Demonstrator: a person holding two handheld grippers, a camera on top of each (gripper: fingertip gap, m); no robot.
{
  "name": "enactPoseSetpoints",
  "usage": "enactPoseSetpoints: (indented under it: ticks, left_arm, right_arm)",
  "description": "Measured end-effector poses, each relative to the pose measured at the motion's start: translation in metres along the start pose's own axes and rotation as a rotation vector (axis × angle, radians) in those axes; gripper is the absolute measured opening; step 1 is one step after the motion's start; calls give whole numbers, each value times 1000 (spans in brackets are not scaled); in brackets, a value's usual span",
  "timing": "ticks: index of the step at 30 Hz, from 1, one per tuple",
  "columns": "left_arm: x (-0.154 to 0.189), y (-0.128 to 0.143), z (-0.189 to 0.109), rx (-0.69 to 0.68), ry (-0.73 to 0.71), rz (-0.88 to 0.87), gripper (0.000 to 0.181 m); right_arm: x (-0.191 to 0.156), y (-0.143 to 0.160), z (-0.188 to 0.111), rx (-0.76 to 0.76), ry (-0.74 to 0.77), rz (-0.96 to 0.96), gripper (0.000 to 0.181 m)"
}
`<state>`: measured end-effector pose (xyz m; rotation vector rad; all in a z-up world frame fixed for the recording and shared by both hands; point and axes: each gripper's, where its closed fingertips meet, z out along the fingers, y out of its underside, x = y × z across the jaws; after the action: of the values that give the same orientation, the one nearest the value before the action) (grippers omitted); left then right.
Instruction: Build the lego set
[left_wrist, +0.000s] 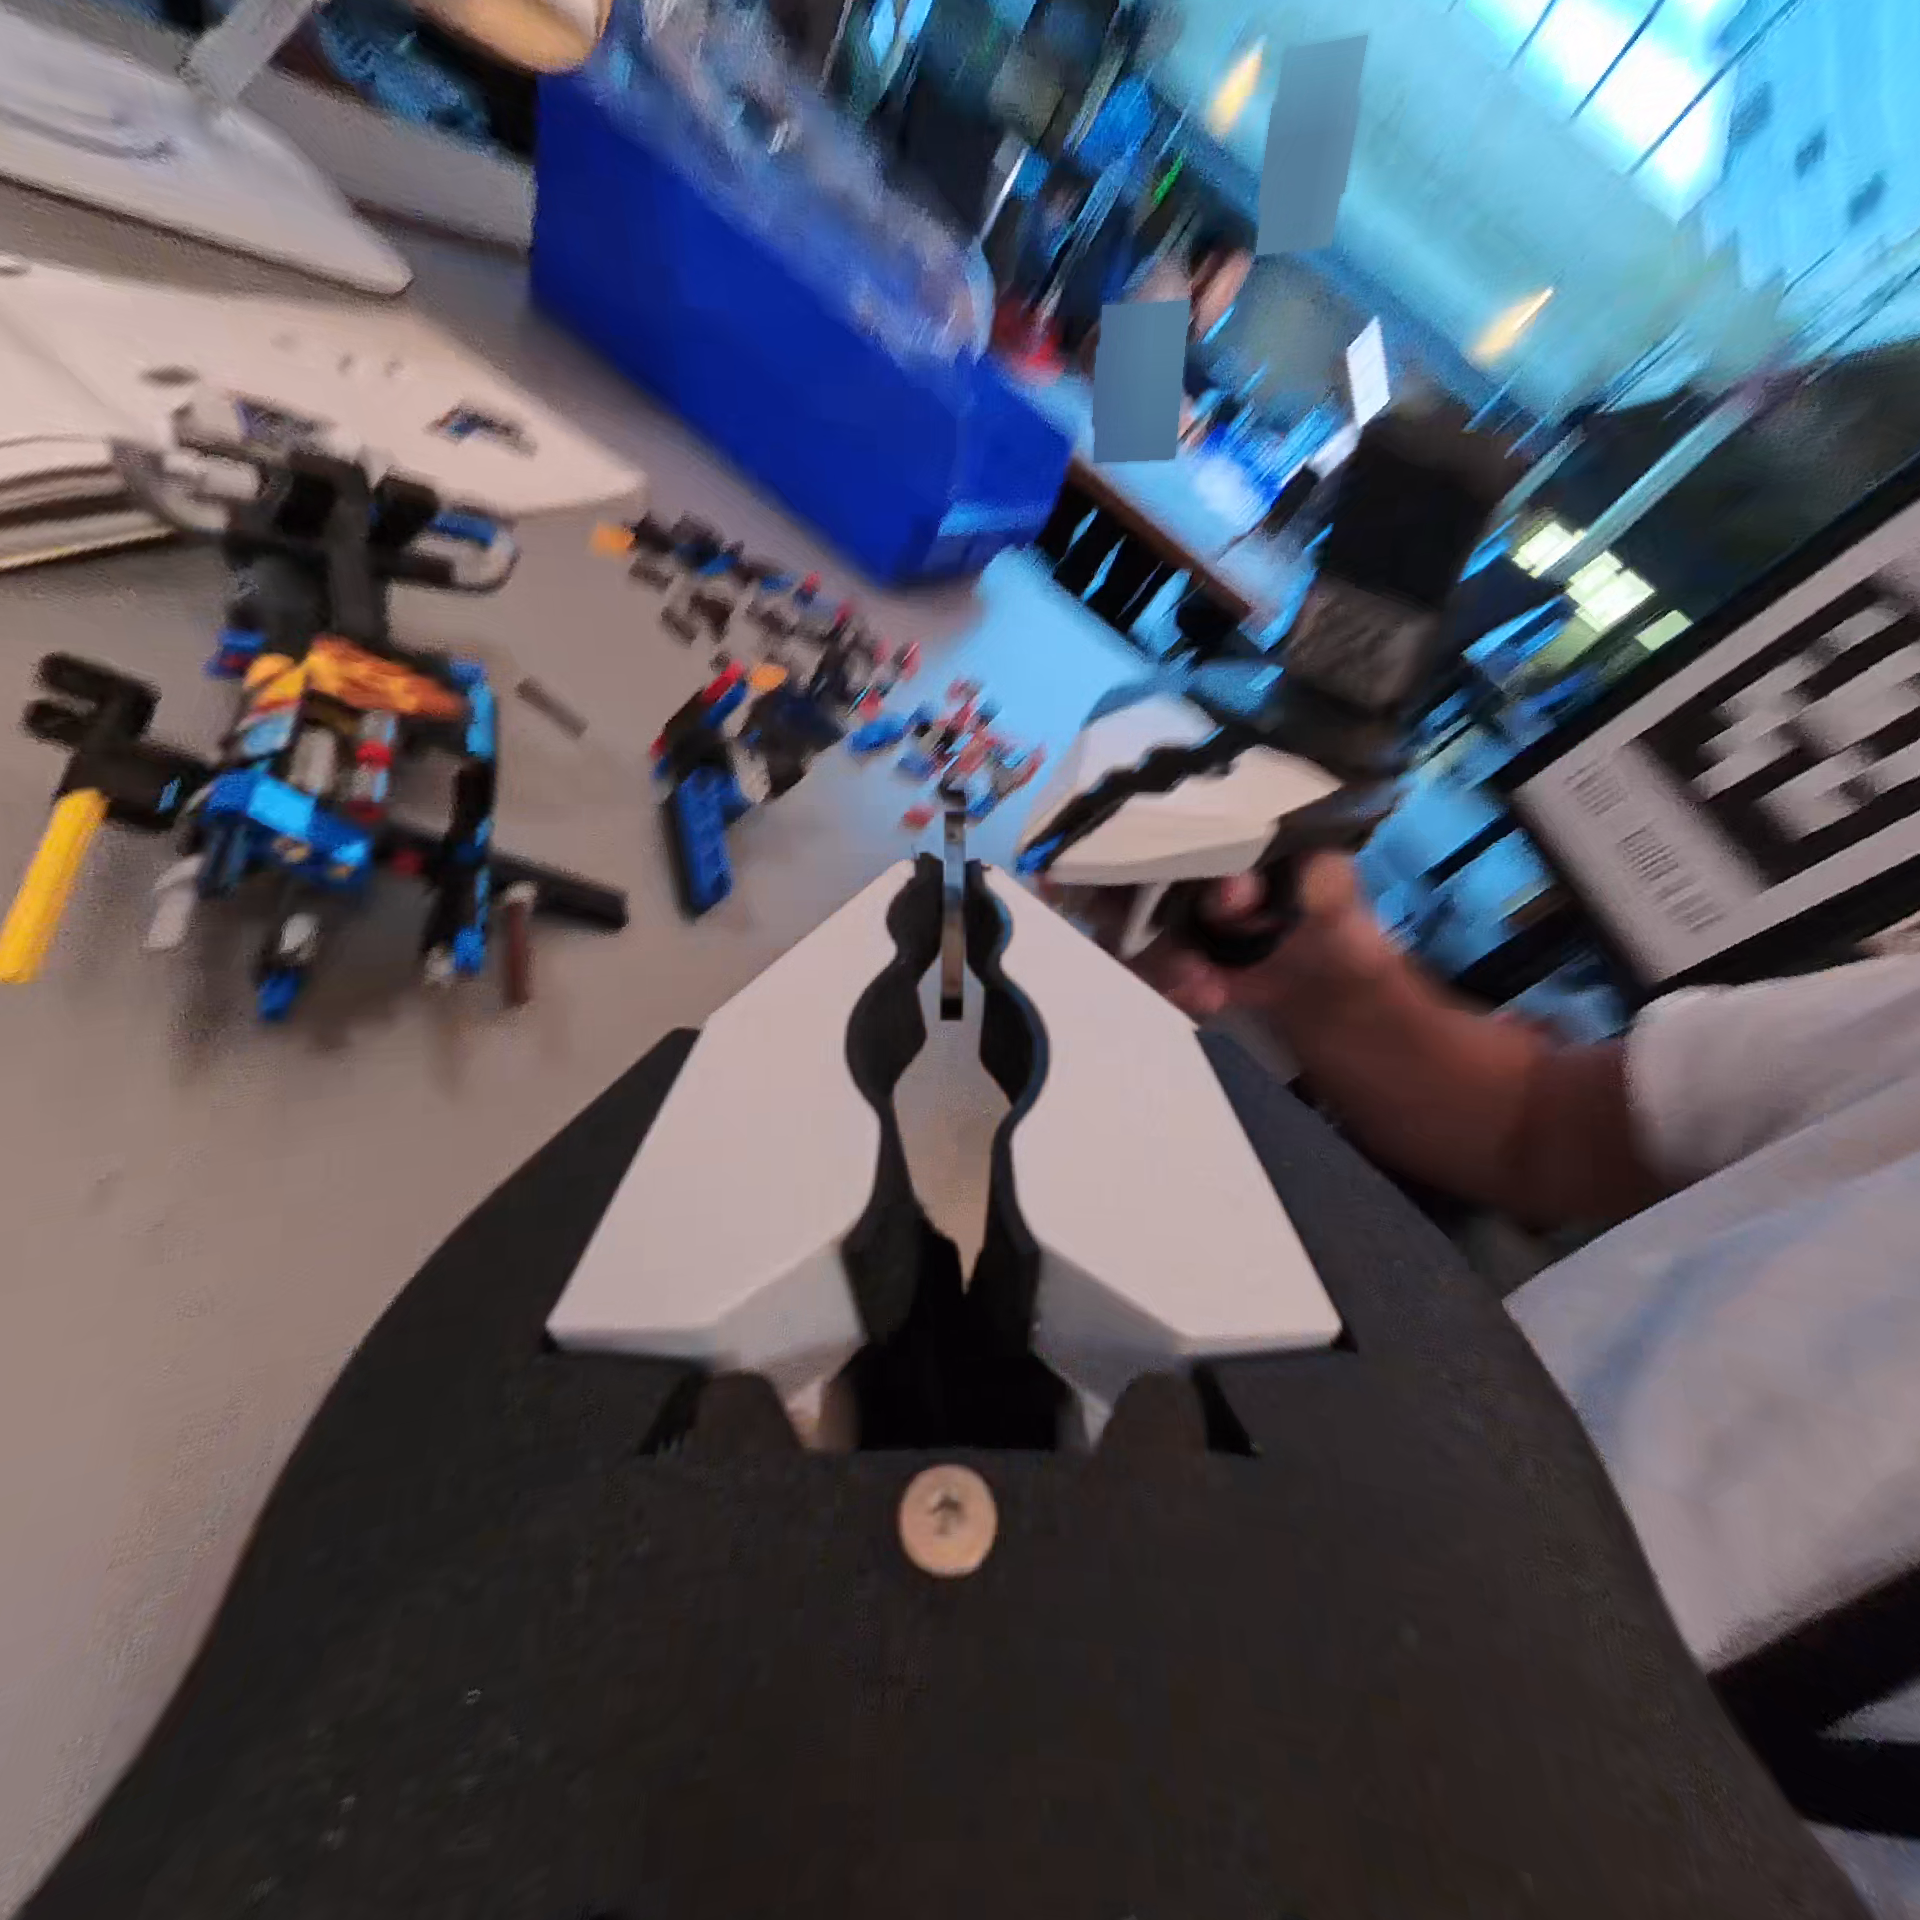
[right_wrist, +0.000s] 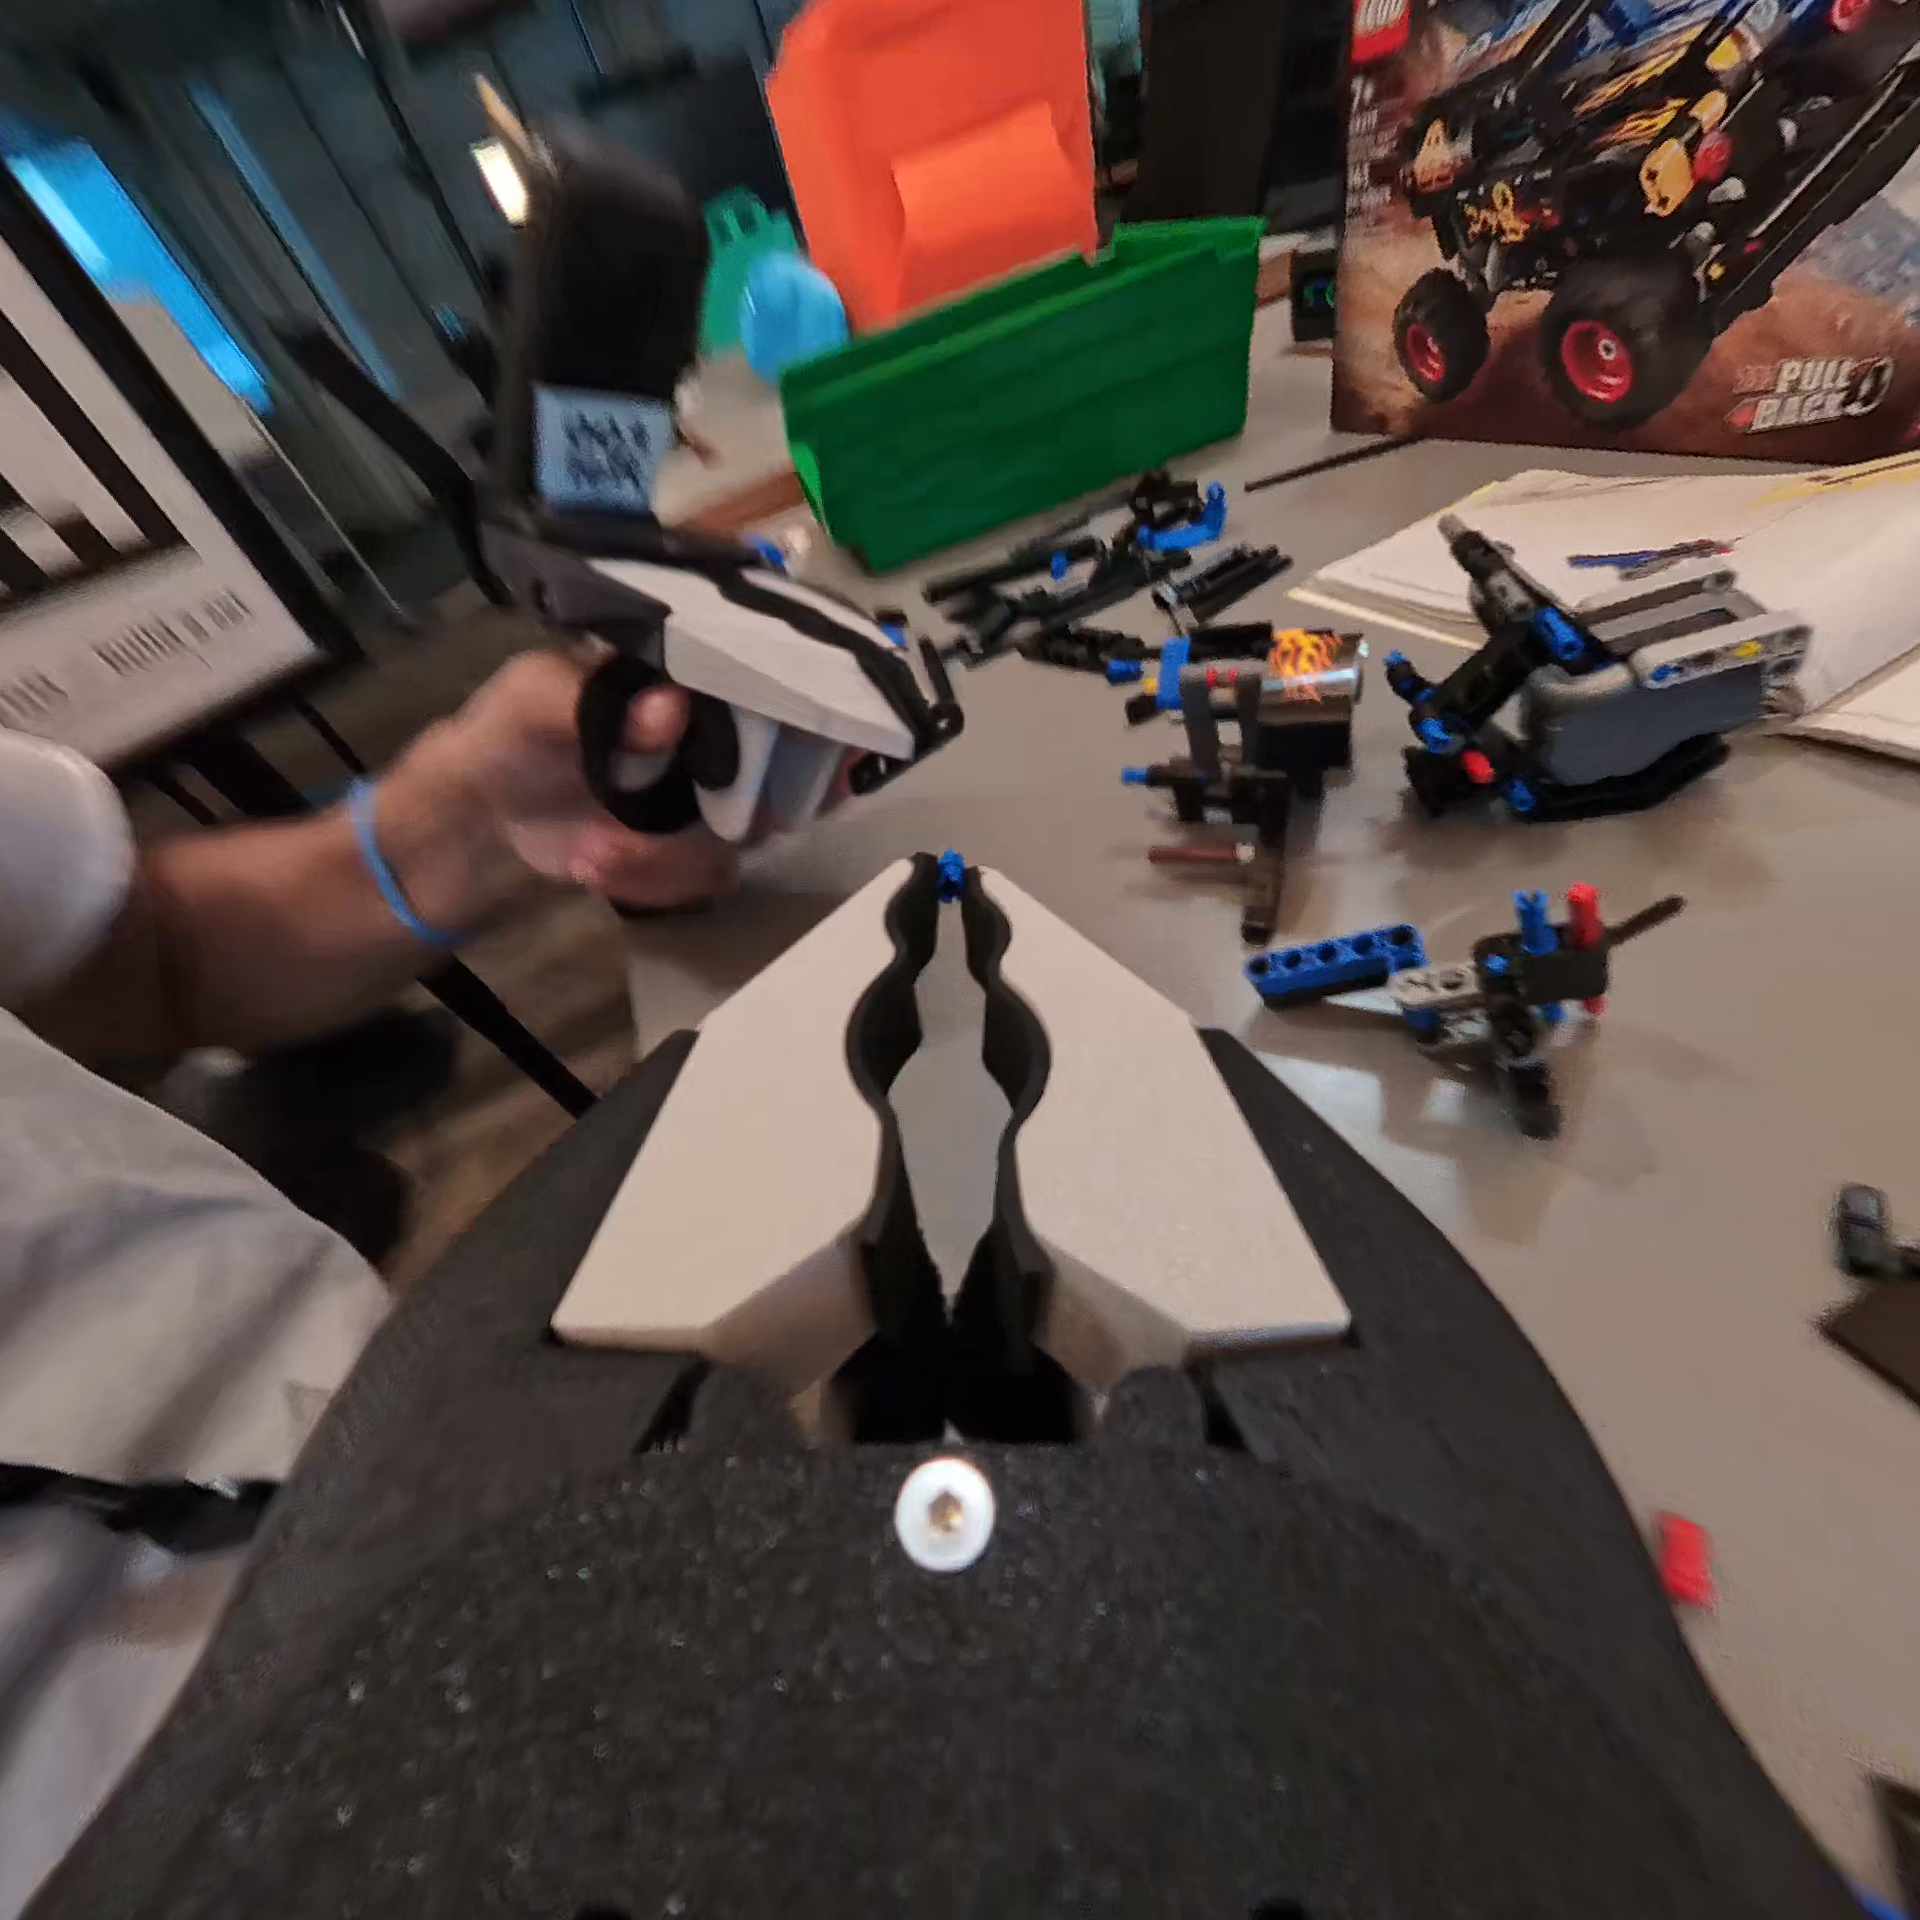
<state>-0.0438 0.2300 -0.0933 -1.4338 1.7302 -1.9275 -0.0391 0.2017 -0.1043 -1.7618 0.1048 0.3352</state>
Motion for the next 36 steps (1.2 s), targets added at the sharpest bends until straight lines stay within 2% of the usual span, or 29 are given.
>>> enactPoseSetpoints:
  ticks: [3, 7, 11, 14, 24, 31, 36]
  left_arm:
    - [11, -22, 2, 129, 121, -93, 2]
    - [0, -20, 11, 165, 13, 58, 2]
    - [4, -22, 12, 202, -70, 248, 2]
    - [7, -18, 17, 181, -131, 342, 2]
    - [5, -19, 26, 204, -190, 296, 2]
    - [11, -23, 27, 282, -232, 283, 2]
    - [15, -23, 27, 277, -270, 396, 2]
  right_arm:
    - [-4, -24, 4, 123, -72, 164, 3]
    - [-2, -41, 4, 196, -14, 159, 3]
    - [1, -38, 5, 179, 53, 129, 4]
    - [3, -37, 4, 189, 61, 157, 4]
    - [11, -39, 5, 217, 123, 146, 4]
    - [9, -45, 2, 237, 226, -9, 4]
    - [6, -47, -1, 207, 299, -162, 4]
